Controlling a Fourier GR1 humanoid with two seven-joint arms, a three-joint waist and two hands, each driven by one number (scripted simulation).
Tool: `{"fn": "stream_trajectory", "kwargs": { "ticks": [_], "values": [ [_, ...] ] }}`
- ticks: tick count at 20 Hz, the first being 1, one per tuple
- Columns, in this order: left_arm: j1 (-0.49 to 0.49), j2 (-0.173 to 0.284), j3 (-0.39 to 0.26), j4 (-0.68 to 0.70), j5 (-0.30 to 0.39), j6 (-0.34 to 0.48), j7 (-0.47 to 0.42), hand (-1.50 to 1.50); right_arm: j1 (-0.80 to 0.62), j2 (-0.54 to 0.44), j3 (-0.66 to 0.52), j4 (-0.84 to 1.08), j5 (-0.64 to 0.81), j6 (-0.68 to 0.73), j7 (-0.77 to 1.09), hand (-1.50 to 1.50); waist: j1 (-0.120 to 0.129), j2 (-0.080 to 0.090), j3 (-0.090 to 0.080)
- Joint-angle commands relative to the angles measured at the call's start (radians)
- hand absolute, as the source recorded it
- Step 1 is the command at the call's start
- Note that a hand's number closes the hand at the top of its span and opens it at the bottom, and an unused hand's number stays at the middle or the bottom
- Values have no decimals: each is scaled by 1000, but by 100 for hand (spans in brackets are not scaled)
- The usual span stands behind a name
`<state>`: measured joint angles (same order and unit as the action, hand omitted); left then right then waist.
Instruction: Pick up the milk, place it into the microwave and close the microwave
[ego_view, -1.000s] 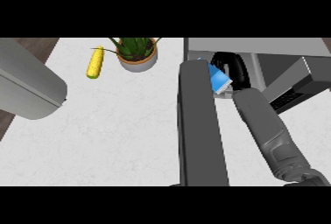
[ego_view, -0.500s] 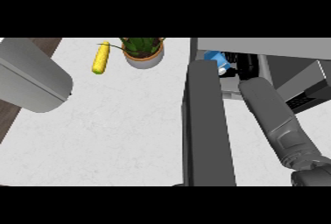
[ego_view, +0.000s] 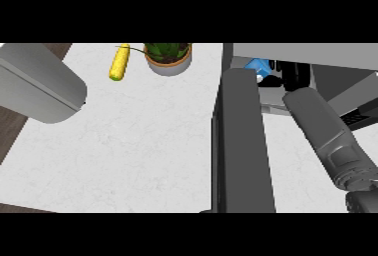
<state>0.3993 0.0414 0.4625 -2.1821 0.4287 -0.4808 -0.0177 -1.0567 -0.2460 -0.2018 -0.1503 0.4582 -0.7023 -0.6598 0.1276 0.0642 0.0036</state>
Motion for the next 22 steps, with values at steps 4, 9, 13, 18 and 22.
{"fn": "stream_trajectory", "kwargs": {
  "ticks": [4, 9, 13, 18, 22],
  "values": [
    [-26, 11, 7, 14, -31, 5, -12, -150, 34, -83, 24, 135, 60, -252, 219, -150, 17, 16, -5],
    [-30, 22, 11, 31, -57, 4, -11, -150, 0, -59, 33, 60, 57, -85, 71, -150, 23, 5, 4],
    [-61, 43, -18, 50, -66, -26, -13, -150, -11, -6, 33, 58, 56, -85, 56, -150, 27, 11, 4],
    [-83, 56, -50, 85, -86, -51, -6, -150, -21, -4, 15, 44, 36, 15, -5, -150, 8, 9, 4],
    [-62, 37, -76, 65, -88, -70, -15, -150, -6, 12, -39, 33, -24, 124, -58, -150, 0, -6, 4]
  ]
}}
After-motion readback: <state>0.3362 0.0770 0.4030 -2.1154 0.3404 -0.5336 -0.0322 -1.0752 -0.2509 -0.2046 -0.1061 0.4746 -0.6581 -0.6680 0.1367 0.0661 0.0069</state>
